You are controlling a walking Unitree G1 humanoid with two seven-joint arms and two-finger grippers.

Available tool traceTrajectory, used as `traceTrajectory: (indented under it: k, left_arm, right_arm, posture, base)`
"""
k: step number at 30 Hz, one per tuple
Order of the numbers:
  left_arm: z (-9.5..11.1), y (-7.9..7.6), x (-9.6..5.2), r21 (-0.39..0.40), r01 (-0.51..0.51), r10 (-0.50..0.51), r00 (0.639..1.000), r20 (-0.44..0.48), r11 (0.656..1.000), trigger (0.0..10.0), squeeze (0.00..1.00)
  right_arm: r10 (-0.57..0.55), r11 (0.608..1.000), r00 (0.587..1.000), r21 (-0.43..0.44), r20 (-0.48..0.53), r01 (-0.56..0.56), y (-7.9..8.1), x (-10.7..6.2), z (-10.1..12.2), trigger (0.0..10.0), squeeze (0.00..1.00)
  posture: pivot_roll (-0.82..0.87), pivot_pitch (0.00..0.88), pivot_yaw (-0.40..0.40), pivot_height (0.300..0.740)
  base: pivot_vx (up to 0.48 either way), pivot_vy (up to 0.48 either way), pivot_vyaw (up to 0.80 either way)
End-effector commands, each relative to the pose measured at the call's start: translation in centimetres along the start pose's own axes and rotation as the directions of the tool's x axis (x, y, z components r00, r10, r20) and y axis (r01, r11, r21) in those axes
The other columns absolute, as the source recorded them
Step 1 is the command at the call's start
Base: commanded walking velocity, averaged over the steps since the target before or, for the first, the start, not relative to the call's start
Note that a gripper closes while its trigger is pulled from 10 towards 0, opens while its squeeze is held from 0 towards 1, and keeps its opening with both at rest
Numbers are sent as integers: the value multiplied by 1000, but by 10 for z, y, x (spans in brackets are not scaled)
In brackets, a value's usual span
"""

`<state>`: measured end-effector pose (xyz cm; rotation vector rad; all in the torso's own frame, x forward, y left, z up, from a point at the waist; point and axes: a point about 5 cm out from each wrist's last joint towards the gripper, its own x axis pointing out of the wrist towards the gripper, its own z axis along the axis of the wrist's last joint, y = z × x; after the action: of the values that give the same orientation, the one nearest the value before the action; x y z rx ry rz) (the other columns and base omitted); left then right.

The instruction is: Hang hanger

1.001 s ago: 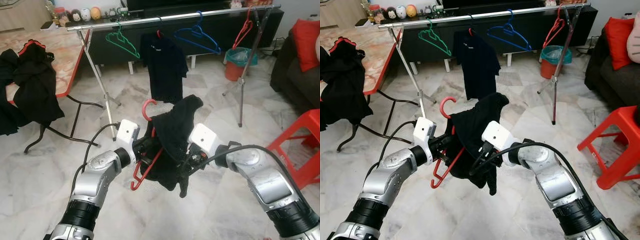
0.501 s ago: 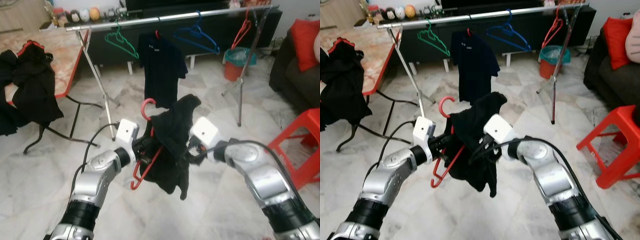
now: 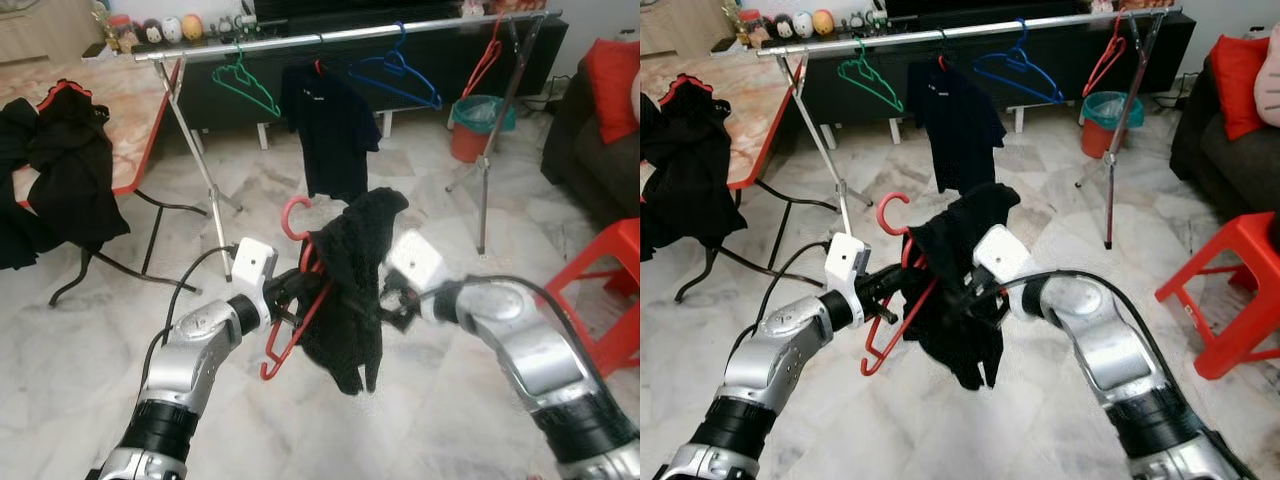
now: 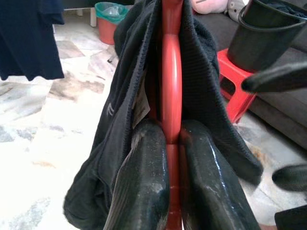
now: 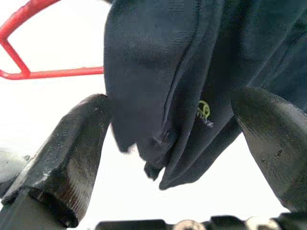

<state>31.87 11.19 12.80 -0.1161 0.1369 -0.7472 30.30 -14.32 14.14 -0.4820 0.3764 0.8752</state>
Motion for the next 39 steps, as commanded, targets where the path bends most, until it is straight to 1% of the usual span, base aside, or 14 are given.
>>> traceTrajectory:
  k: [1,2,3,4,8,15,18,21,24,25,27,30,34,39]
  left_arm:
    - [8,0,-1,20,14,-14,999,34,1000,10000,0]
    - [7,-1,-1,20,14,-14,999,34,1000,10000,0]
    - [7,-1,-1,18,14,-14,999,36,1000,10000,0]
    - [7,-1,-1,16,14,-15,999,37,1000,10000,0]
    - [6,-1,-2,13,15,-15,999,35,1000,10000,0]
    - [5,-1,-2,10,18,-18,999,32,1000,10000,0]
    - [5,-1,-2,8,24,-24,999,33,1000,10000,0]
    - [5,-3,-2,7,41,-41,999,31,999,10000,0]
    - [4,-3,-3,15,53,-53,998,21,999,10000,0]
    - [1,-3,-3,29,54,-55,998,6,998,10000,0]
    - [0,-4,-3,30,64,-64,998,-1,997,10000,0]
    - [-1,-6,-4,39,95,-94,995,-19,995,10000,0]
    - [-4,-8,-11,63,166,-162,985,-64,984,10000,0]
    - [-6,-7,-18,93,240,-229,967,-116,966,10000,0]
  right_arm:
    - [28,998,1000,-52,10,-28,2,-2,7,10000,1000]
    - [36,998,999,-58,5,-36,3,-2,7,10000,1000]
    - [70,995,997,-74,-8,-71,6,-3,5,10000,424]
    - [101,990,995,-92,-22,-102,9,-4,4,10000,0]
    - [185,973,982,-130,-36,-189,17,-10,3,10000,0]
    - [155,970,978,-165,-138,-177,10,-19,-10,10000,0]
    - [34,986,997,-162,-68,-45,-6,-22,-2,10000,0]
    - [-170,982,982,-66,83,175,-35,-26,18,10000,0]
    - [-319,941,931,-56,178,333,-59,-36,30,10000,0]
    - [-409,902,883,-40,231,429,-73,-44,37,10000,0]
    - [-437,887,855,-26,278,461,-78,-49,42,10000,0]
    - [-400,903,859,-27,321,430,-80,-54,42,10000,0]
    - [-154,967,961,-167,231,195,-63,-56,19,10000,0]
    - [-62,978,982,-184,180,95,-65,-63,2,10000,0]
  posture:
    - [-91,64,63,740]
    - [-91,64,63,740]
    - [-90,65,63,740]
    - [-91,63,63,740]
    - [-91,63,63,740]
    - [-92,64,63,740]
    - [-94,62,64,740]
    - [-94,57,66,740]
    - [-94,57,66,740]
    - [-94,57,66,740]
    - [-95,55,64,740]
    - [-94,55,63,740]
    - [-95,57,60,740]
    - [-93,51,49,740]
  base:
    - [0,0,0]
    - [0,0,0]
    - [0,0,0]
    - [0,0,0]
    - [0,0,0]
    - [0,0,0]
    - [0,0,0]
    - [0,0,0]
    - [0,0,0]
    - [0,0,0]
    - [0,0,0]
    - [0,0,0]
    - [0,0,0]
    - [0,0,0]
